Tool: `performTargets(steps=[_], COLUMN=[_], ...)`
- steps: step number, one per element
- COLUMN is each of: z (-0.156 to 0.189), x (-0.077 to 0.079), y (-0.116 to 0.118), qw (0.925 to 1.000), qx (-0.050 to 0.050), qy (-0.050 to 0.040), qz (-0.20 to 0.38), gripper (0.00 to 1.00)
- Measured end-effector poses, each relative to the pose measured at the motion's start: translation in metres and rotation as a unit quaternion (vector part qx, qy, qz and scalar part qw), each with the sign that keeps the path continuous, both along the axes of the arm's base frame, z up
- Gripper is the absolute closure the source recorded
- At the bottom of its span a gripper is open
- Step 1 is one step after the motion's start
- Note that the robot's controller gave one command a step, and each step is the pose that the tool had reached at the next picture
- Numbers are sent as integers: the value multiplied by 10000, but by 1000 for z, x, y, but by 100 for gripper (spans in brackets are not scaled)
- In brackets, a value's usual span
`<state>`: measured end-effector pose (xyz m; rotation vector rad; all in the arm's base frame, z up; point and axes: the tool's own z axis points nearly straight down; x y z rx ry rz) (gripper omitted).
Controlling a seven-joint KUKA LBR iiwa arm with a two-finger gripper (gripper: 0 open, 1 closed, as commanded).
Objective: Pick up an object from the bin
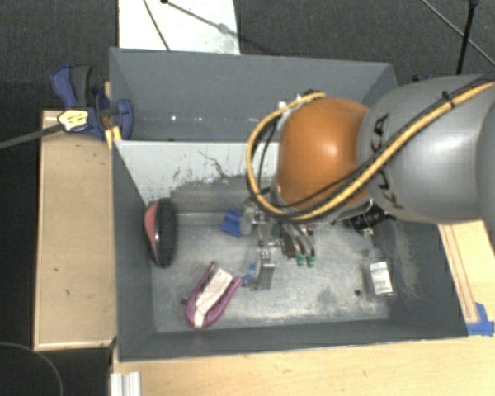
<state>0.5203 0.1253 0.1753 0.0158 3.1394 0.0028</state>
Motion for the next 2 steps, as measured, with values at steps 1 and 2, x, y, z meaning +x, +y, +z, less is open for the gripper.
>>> performTargets(steps=[1,2], z=[-103,-105], x=[-5,-23], y=[44,44], qw=[9987,9459], qx=[-11,-10], qy=[35,9], qz=[518,3244], gripper=[0,0])
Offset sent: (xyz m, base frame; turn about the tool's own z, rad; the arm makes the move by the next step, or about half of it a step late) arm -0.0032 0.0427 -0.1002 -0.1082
